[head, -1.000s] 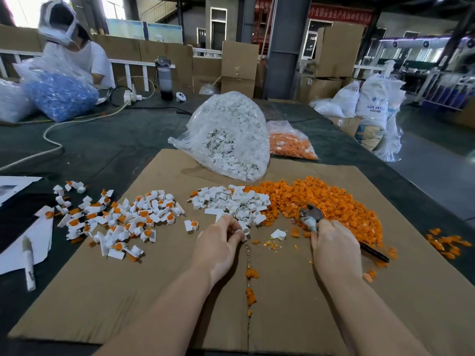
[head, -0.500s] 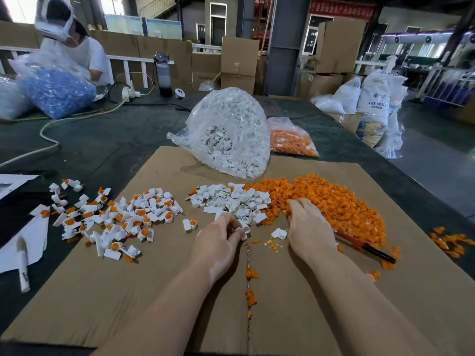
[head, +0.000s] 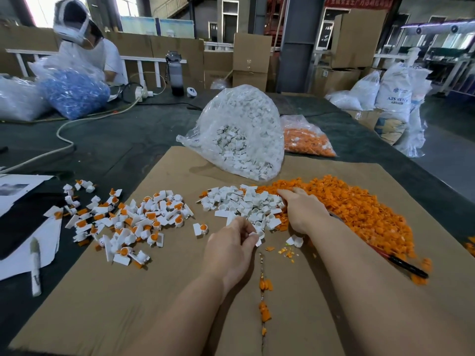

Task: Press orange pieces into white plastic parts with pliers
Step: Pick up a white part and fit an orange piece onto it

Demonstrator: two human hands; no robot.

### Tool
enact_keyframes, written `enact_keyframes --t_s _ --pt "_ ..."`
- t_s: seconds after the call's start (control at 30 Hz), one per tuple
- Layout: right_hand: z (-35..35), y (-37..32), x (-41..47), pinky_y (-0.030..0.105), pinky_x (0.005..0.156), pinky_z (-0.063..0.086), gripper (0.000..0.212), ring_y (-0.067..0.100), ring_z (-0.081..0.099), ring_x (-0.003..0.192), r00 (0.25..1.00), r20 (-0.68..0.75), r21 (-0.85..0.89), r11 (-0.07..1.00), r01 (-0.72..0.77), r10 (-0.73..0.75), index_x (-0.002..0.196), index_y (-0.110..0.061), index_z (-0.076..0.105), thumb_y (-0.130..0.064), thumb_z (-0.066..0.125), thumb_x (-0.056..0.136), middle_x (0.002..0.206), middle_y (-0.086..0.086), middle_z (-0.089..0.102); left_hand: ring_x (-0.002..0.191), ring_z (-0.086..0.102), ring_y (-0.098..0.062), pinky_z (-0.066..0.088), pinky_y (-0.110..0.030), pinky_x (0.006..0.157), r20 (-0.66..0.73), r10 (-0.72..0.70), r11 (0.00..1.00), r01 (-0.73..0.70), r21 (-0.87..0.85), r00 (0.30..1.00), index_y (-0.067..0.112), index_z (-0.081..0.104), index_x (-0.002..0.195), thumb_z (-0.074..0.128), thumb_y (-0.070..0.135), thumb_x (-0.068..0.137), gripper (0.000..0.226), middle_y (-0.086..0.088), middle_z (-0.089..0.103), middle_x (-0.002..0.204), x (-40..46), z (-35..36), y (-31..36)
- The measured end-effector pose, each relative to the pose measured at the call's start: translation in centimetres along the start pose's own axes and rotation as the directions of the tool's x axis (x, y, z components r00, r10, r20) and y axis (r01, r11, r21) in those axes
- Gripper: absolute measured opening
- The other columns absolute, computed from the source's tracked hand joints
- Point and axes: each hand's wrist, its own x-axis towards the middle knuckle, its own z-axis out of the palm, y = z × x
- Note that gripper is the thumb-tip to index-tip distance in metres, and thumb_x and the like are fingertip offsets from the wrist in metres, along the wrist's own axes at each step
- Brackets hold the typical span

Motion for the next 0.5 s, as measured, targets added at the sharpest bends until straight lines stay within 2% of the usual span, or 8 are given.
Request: enact_keyframes --t_s 0.1,0.2,0.3,0.5 --pt "0.0 0.2 -0.1 0.041 0.097 0.038 0.060 0.034 0.034 0.126 0.999 -0.025 -0.018 0.999 0.042 -0.043 0.140 -0.025 0.037 0.008 0.039 0.090 0.144 0.007 0.031 0.084 0.055 -0.020 0.042 -0.029 0.069 -0.001 0.001 1.000 -0.001 -0.003 1.000 0.031 0.050 0.080 0.054 0.029 0.092 0.013 0.011 0.057 0.072 0.0 0.0 0.0" --pt "-0.2 0.3 -0.8 0.038 0.089 0.041 0.064 0.033 0.040 0.120 0.997 -0.020 -0.048 0.996 0.079 -0.080 0.137 -0.024 0.042 0.012 0.045 0.085 0.134 0.008 0.038 0.086 0.055 -0.021 0.042 -0.029 0.071 0.003 -0.010 1.000 0.010 -0.010 1.000 0.031 0.050 0.081 0.055 0.029 0.092 0.012 0.010 0.059 0.074 0.0 0.0 0.0" --pt "-0.2 0.3 -1.6 0.040 0.091 0.045 0.069 0.033 0.043 0.120 0.992 -0.007 -0.086 0.989 0.123 -0.124 0.138 -0.025 0.043 0.015 0.048 0.082 0.134 0.009 0.039 0.082 0.056 -0.018 0.042 -0.028 0.069 0.008 -0.004 1.000 0.004 0.002 1.000 0.031 0.051 0.081 0.055 0.029 0.092 0.011 0.010 0.060 0.074 0.0 -0.1 -0.1" --pt "0.0 0.5 -3.6 0.043 0.096 0.043 0.072 0.033 0.039 0.125 0.982 0.003 -0.102 0.977 0.187 -0.188 0.136 -0.027 0.047 0.019 0.044 0.081 0.140 0.008 0.039 0.076 0.055 -0.011 0.039 -0.024 0.065 -0.001 0.009 1.000 -0.009 0.028 1.000 0.031 0.052 0.081 0.056 0.029 0.091 0.011 0.011 0.060 0.073 0.0 -0.1 -0.1"
